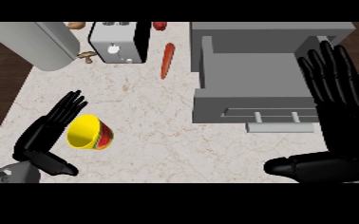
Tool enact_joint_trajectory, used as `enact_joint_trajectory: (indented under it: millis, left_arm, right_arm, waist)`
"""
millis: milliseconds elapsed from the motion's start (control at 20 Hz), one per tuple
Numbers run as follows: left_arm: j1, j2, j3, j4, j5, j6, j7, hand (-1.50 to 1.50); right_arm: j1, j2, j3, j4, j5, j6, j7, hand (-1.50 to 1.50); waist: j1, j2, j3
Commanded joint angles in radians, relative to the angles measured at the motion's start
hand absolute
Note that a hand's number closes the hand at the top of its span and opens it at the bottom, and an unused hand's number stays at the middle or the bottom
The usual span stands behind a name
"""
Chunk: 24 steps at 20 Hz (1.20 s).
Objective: Pick up the cup, place it into the drawer and close the drawer
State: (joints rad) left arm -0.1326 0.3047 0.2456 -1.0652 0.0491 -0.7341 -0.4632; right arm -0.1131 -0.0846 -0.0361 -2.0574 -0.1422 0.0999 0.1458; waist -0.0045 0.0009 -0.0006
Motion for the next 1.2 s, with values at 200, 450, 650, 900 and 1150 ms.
enact_joint_trajectory:
  millis: [200,450,650,900,1150]
  left_arm:
    - [-0.085,0.022,-0.025,0.242,-0.059,-0.023,-0.226,-1.5]
    - [-0.123,0.032,-0.054,0.328,-0.084,0.007,-0.288,-1.5]
    - [-0.193,0.077,-0.056,0.483,-0.116,0.024,-0.384,-1.5]
    - [-0.226,0.087,-0.085,0.533,-0.127,0.031,-0.405,-1.5]
    - [-0.243,0.031,-0.131,0.56,-0.143,0.065,-0.437,-1.5]
  right_arm:
    - [-0.037,-0.029,-0.049,0.025,-0.04,0.019,0.011,-1.5]
    - [-0.021,0.007,0.001,0.026,-0.001,0.004,-0.01,-1.5]
    - [0.047,0.012,0.025,0.037,0.016,0.038,-0.061,-1.5]
    - [0.012,-0.006,0.009,-0.006,0.0,0.022,0.006,-1.5]
    - [-0.002,-0.001,0.004,0.039,-0.005,0.034,-0.028,-1.5]
  waist:
    - [-0.002,0.001,0.0]
    - [-0.002,0.002,0.0]
    - [-0.013,0.005,-0.001]
    - [-0.011,0.003,-0.001]
    - [-0.007,0.004,-0.001]
